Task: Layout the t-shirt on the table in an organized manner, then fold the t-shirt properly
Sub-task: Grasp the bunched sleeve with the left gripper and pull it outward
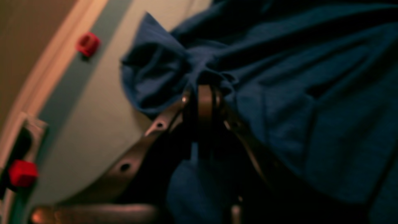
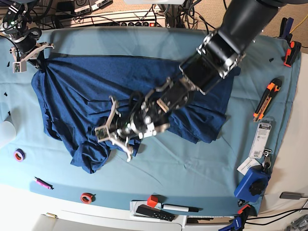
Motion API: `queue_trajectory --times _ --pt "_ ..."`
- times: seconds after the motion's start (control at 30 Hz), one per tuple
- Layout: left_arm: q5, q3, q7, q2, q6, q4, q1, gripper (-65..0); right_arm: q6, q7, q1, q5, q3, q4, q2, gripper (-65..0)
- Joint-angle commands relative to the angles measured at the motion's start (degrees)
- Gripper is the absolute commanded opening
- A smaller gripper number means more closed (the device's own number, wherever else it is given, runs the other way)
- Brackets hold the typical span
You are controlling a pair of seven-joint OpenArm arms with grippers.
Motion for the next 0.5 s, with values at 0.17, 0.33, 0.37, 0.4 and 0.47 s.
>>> queue_trajectory --times 0.17,0.33,0.37,0.4,0.47 --pt "-0.74 -0.17 -1.14 0.76 5.68 -0.13 -9.31 -65.0 -0.12 0.55 0.0 0.92 0.52 0.94 0.92 -65.0" --pt "2.23 -0.17 -1.2 -0.81 11.74 -4.02 -18.51 -65.0 -0.12 0.17 0.0 0.66 0.52 0.94 0.92 -65.0" --pt "3.5 -0.17 -1.16 -1.38 12.76 -5.03 -20.28 -65.0 -0.12 0.17 0.0 0.28 0.52 0.94 0.94 -65.0" --pt "4.68 -0.17 -1.2 -2.05 13.73 -6.1 -21.81 -65.0 -0.12 0.17 0.0 -0.2 0.52 0.94 0.92 -65.0" --pt "6.05 -0.17 -1.2 -3.58 16.46 -8.41 -24.3 -65.0 -0.12 0.17 0.0 -0.63 0.52 0.94 0.92 -65.0"
